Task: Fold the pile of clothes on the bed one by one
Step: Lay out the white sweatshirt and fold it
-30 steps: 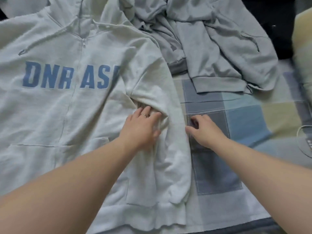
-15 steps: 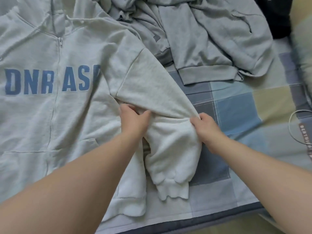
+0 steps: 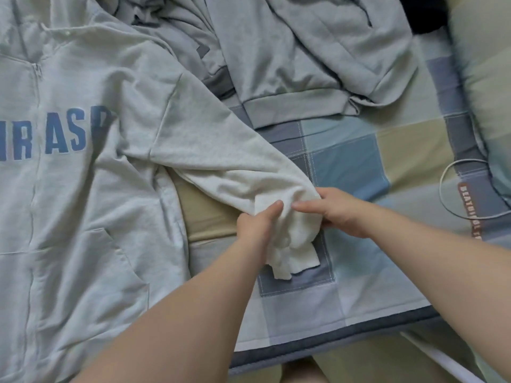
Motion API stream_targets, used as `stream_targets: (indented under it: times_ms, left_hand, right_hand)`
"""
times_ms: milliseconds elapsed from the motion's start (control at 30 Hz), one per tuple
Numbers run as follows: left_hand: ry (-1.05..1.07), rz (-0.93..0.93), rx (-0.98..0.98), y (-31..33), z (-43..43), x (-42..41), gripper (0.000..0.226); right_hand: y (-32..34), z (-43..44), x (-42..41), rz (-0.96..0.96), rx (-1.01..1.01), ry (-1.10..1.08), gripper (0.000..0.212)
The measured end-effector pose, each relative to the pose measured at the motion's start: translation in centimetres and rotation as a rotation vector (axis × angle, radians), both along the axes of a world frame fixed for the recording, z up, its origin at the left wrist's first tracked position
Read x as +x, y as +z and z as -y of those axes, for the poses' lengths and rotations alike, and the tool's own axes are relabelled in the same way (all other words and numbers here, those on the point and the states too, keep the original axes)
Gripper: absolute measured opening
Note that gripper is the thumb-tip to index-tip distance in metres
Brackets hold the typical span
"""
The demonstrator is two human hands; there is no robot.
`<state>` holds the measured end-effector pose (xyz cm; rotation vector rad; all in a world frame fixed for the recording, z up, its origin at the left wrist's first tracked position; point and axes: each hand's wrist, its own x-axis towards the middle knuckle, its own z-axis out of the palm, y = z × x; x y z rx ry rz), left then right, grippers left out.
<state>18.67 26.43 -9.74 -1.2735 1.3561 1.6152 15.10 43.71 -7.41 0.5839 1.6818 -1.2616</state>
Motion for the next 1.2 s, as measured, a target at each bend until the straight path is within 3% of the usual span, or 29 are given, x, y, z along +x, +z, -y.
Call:
stream_targets:
  times_ms: [100,267,367,467,667,800,933,1033,1133,1200]
  left_hand:
    - [0.04,0.025,0.057,-0.1,-1.7,0.7,0.053]
    - [0.06,0.003,0.287,1.1,-6.5,0.2,0.037]
    - [0.115,-0.007,0.203,1.4,-9.5,-0.4,0.032]
    - [0.128,0.037,0.201,1.7,-11.9,-0.2,0.031]
    - [0.078,0.066,0.283,2.0,-15.7,0.7,0.026]
    - [0.024,0.081,0.196,1.0,-17.7,0.7,0.026]
    - [-0.217,0.08,0.116,0.9,-18.2,1.1,0.023]
    - [-0.737,0.034,0.082,2.0,-16.8,0.9,0.035]
    - [-1.17,-0.343,-0.216,2.8,-13.7,-0.7,0.035]
    - [-1.188,-0.642,-0.562,3.3,-10.5,-2.5,0.027]
  right_hand:
    - [-1.0,-1.6,1.0,-0.076,0.101,-0.055,0.016]
    - [-0.3,-7.0,0.1,-0.317,0.359,-0.178,0.016]
    - [0.8,-10.3,-0.1,-0.215,0.248,-0.182,0.03]
    - [1.6,-12.9,0.2,-0.013,0.157,-0.014,0.024]
    - [1.9,-16.7,0.0,-0.184,0.253,-0.123,0.026]
    - [1.3,-18.8,0.0,-0.203,0.321,-0.19,0.023]
    - [0.7,-20.0,0.2,-0.291,0.609,-0.287,0.019]
    - [0.8,-19.2,0.7,-0.342,0.815,-0.174,0.032]
    - [1.4,-16.2,0.7,-0.569,0.929,0.052,0.044]
    - [1.6,-12.9,0.0,-0.698,0.893,0.169,0.051]
